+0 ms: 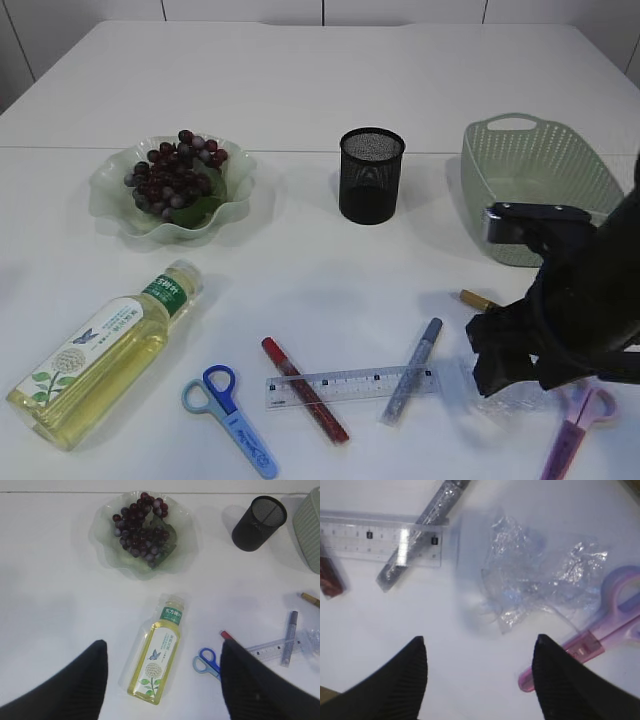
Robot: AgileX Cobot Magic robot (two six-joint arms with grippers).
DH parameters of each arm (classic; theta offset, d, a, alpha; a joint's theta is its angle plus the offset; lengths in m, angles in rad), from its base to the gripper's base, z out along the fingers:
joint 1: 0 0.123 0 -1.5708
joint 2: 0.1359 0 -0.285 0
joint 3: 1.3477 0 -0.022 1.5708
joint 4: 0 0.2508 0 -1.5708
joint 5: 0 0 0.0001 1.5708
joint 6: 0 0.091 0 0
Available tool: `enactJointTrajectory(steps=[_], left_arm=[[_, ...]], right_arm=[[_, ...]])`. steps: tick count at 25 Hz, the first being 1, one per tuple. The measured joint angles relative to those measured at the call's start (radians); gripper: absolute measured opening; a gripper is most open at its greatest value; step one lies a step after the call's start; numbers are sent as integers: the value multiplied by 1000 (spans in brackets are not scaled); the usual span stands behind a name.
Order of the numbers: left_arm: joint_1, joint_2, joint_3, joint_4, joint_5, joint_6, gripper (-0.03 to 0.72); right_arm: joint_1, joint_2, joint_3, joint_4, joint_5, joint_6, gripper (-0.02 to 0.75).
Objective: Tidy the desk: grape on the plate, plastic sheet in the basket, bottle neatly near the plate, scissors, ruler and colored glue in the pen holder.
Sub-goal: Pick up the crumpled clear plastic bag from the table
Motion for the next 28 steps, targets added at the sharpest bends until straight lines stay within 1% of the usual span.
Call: enactJointTrajectory(steps=[7,13,28], left_arm=[[0,-23,0,-17,0,0,512],[0,-24,0,-27,0,0,512],[0,-24,0,-29,0,0,511]], right_arm=[[0,131,-99,-69,-18,0,517],[0,183,-136,-120,-11,5,517],[0,312,-169,-159,-3,14,517]])
